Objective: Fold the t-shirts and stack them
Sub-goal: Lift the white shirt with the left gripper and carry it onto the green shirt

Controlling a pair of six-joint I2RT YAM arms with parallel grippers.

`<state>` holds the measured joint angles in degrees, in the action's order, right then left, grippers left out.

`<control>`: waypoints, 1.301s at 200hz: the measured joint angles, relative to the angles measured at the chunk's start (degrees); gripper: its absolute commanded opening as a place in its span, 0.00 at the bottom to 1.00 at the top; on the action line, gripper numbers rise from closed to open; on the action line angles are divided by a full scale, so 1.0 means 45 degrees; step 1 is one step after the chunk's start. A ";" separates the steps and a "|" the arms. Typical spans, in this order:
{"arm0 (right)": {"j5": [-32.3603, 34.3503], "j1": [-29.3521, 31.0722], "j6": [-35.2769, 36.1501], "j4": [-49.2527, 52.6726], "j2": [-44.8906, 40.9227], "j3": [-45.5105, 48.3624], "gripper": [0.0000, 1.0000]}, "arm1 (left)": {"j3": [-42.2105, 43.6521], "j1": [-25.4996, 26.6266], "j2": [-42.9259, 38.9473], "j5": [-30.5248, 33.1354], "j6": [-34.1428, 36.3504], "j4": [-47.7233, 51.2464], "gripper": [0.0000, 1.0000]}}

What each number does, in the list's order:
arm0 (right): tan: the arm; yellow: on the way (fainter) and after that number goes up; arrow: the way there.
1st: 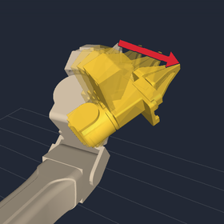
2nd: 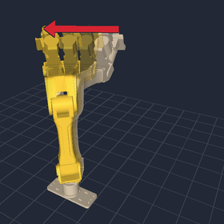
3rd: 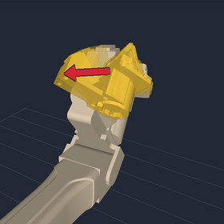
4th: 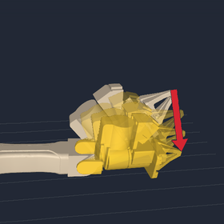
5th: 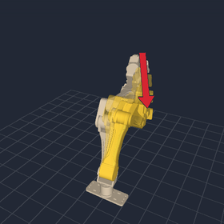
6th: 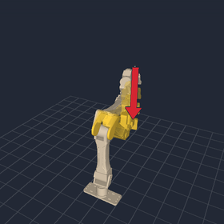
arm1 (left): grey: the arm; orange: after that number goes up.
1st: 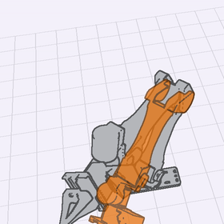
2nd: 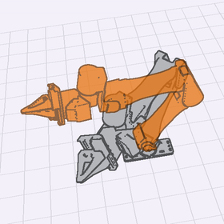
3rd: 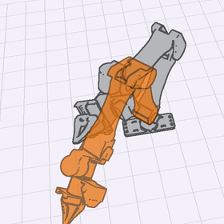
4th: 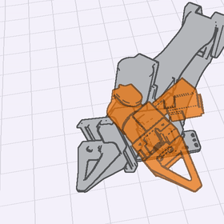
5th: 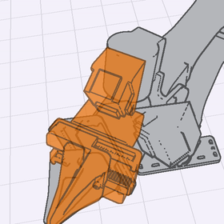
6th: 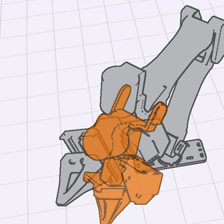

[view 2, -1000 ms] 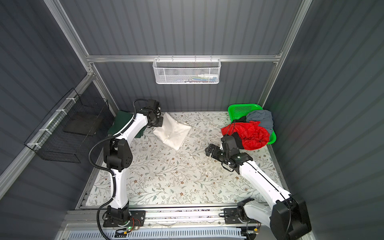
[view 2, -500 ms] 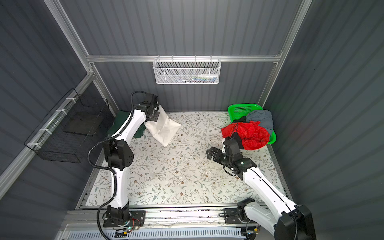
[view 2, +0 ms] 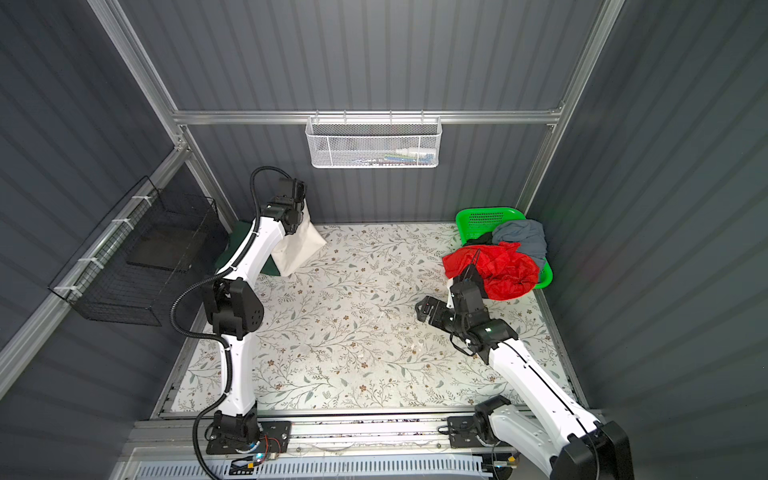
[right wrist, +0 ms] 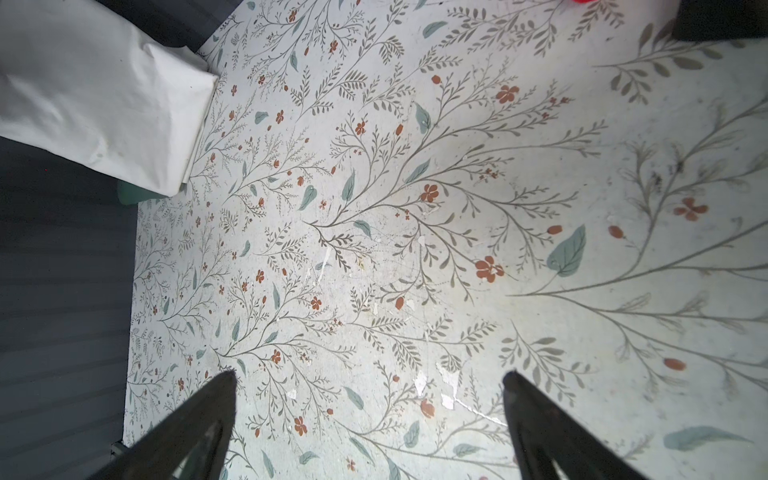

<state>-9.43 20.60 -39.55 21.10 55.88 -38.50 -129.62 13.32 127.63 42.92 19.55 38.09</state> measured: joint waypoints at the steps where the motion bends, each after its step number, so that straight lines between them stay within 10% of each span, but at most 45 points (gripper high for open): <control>1: 0.0000 0.0000 0.0000 0.0000 -0.0005 0.0010 0.99 | 0.0000 -0.0005 0.0000 0.0010 0.0005 -0.0019 0.00; 139: 0.0034 -0.0073 -0.0005 0.0301 -0.0039 0.0403 0.99 | 0.1137 -0.1744 -0.0306 0.1724 0.0000 -0.1865 0.00; 154: -0.0029 -0.0073 -0.0010 0.0301 0.0121 0.0403 0.99 | 0.1190 -0.1899 -0.0248 0.2215 0.0044 -0.1987 0.73; 165: -0.0087 -0.0073 -0.0010 0.0306 0.0214 0.0403 0.99 | 0.1093 -0.1953 -0.0107 0.2715 0.0053 -0.2186 0.98; 260: -0.0136 -0.0073 -0.0078 0.0291 0.0340 0.0398 0.99 | 0.1807 -0.2001 0.0894 0.3016 -0.1603 -0.2220 1.00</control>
<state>-10.04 20.27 -39.90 22.41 57.41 -36.71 -121.49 4.32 131.66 56.49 12.34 28.10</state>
